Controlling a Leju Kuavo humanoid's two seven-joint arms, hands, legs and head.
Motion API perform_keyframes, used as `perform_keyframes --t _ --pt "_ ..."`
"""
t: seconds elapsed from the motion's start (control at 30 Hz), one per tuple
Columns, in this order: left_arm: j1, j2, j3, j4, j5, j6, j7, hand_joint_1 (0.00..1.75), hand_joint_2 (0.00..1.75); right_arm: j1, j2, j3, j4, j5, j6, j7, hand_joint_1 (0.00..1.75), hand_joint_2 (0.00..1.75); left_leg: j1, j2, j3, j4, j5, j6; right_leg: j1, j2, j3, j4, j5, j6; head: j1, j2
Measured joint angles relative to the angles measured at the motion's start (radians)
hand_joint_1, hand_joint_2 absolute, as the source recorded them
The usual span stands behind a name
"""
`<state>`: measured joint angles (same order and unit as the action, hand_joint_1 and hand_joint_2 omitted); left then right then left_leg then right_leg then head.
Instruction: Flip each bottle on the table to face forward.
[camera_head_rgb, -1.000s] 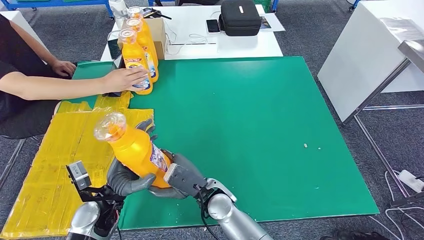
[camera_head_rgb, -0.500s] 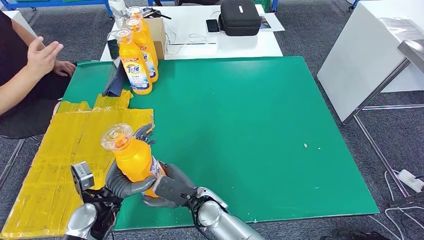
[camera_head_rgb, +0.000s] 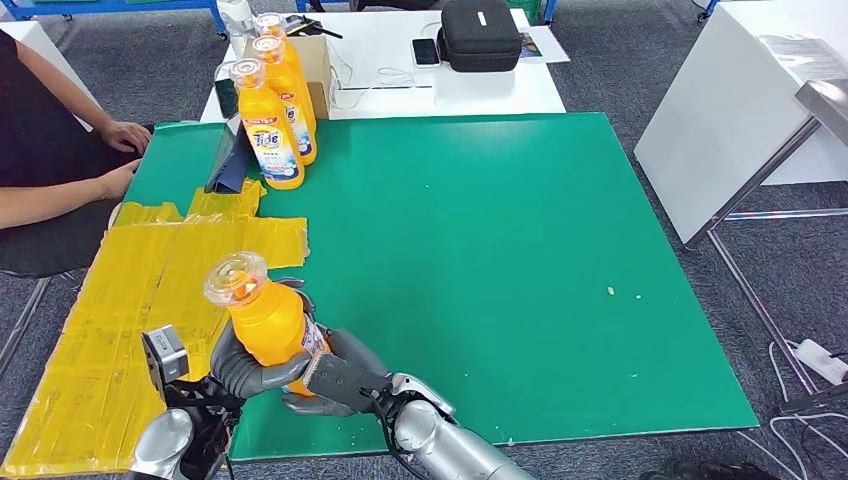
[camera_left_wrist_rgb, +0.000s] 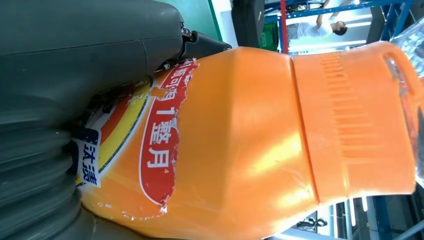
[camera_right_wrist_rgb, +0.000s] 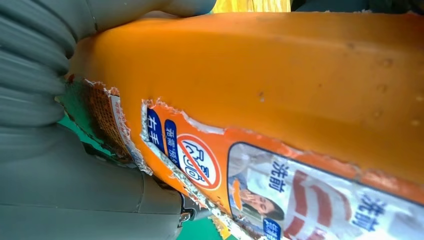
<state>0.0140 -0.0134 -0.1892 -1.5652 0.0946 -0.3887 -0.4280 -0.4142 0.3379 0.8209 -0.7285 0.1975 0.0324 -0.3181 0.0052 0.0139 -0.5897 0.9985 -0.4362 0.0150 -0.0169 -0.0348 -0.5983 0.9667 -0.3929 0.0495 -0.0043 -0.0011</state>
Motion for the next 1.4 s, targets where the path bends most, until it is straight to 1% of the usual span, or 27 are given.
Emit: perform_keyframes --t 0.07,0.2,0.4,0.53,0.6,0.67,0.73,0.77,0.87,1.0,1.1,1.2,1.33,1.4 --pt "0.000 0.000 0.000 0.000 0.000 0.000 0.000 0.98 1.75 0.000 0.000 0.000 0.001 0.000 0.000 0.000 1.75 1.75 0.000 0.000 0.000 0.000 0.000 0.000 0.000 0.000 0.000 0.000 0.000 0.000 0.000 0.000" --pt "0.000 0.000 0.000 0.000 0.000 0.000 0.000 1.75 1.75 0.000 0.000 0.000 0.002 0.000 0.000 -0.001 1.75 1.75 0.000 0.000 0.000 0.000 0.000 0.000 0.000 0.000 0.000 0.000 0.000 0.000 0.000 0.000" --pt "0.000 0.000 0.000 0.000 -0.002 0.000 -0.006 1.75 1.75 0.000 0.002 0.000 0.002 0.000 -0.002 -0.001 1.75 1.75 0.000 0.000 0.000 0.000 0.000 0.000 0.000 0.000 0.000 0.000 0.000 0.000 0.000 0.000" --pt "0.001 0.000 0.000 0.000 -0.026 0.004 -0.030 1.75 1.75 -0.001 0.003 0.000 0.007 0.004 -0.008 -0.005 1.75 1.75 0.000 0.000 0.000 0.000 0.000 0.000 0.000 0.000 0.000 0.000 0.000 0.000 0.000 0.000" --pt "0.001 0.000 0.000 0.000 -0.036 0.007 -0.038 1.75 1.75 -0.001 0.003 0.000 0.008 0.007 -0.011 -0.007 0.87 1.75 0.000 0.000 0.000 0.000 0.000 0.000 0.000 0.000 0.000 0.000 0.000 0.000 0.000 0.000" --pt "0.001 0.001 -0.002 -0.003 -0.075 0.038 -0.061 1.75 1.75 0.000 0.000 -0.004 0.005 0.012 -0.046 -0.020 0.00 1.75 0.000 0.000 0.000 0.000 0.000 0.000 0.000 0.000 0.000 0.000 0.000 0.000 0.000 0.000" --pt "0.001 0.005 -0.007 -0.027 -0.167 0.109 -0.103 1.75 1.75 0.015 -0.022 -0.022 -0.031 0.024 -0.109 -0.027 0.00 1.75 0.000 -0.001 0.000 0.000 0.000 0.000 0.000 -0.001 0.000 0.000 0.000 0.000 0.000 0.000" --pt "0.002 0.009 -0.007 -0.046 -0.220 0.146 -0.119 1.75 1.75 0.028 -0.043 -0.039 -0.072 0.034 -0.125 -0.019 0.00 1.75 0.000 -0.001 -0.001 0.000 0.000 0.000 0.000 -0.001 0.000 0.000 0.000 0.000 0.000 0.000" --pt "0.006 0.024 0.010 -0.099 -0.339 0.225 -0.137 1.75 1.75 0.072 -0.113 -0.115 -0.220 0.075 -0.104 0.015 0.00 1.75 -0.001 -0.002 -0.001 0.000 0.000 0.000 -0.001 -0.002 0.001 0.000 0.000 0.000 0.000 0.000" --pt "0.018 0.037 0.071 -0.144 -0.465 0.332 -0.165 1.75 1.75 0.147 -0.193 -0.223 -0.393 0.121 -0.087 0.008 0.00 0.00 -0.001 -0.002 -0.001 0.000 0.000 0.000 -0.001 -0.002 0.000 0.000 0.000 0.000 0.000 0.000" --pt "0.040 0.042 0.118 -0.170 -0.600 0.442 -0.182 1.75 1.75 0.215 -0.252 -0.306 -0.511 0.134 -0.083 -0.010 0.00 0.00 -0.001 -0.002 -0.002 0.000 0.000 0.000 -0.001 -0.002 0.000 0.000 0.000 0.001 0.000 0.000" --pt "0.061 0.046 0.143 -0.182 -0.715 0.541 -0.178 1.75 1.75 0.278 -0.300 -0.384 -0.607 0.135 -0.074 -0.027 0.00 0.00 -0.001 -0.002 -0.002 0.000 -0.001 0.000 -0.001 -0.002 0.000 0.000 0.000 0.001 0.000 0.000" --pt "0.083 0.049 0.152 -0.184 -0.873 0.655 -0.142 1.75 1.75 0.340 -0.343 -0.469 -0.709 0.135 -0.062 -0.041 0.00 0.00 -0.001 -0.002 -0.002 0.000 -0.001 0.001 -0.001 -0.001 0.000 -0.001 0.000 0.001 0.000 0.000" --pt "0.091 0.051 0.152 -0.184 -0.937 0.693 -0.123 1.75 1.75 0.359 -0.356 -0.494 -0.744 0.135 -0.058 -0.043 0.00 0.00 -0.001 -0.002 -0.002 0.000 -0.001 0.001 -0.001 -0.001 0.000 -0.001 0.000 0.001 0.000 0.000"
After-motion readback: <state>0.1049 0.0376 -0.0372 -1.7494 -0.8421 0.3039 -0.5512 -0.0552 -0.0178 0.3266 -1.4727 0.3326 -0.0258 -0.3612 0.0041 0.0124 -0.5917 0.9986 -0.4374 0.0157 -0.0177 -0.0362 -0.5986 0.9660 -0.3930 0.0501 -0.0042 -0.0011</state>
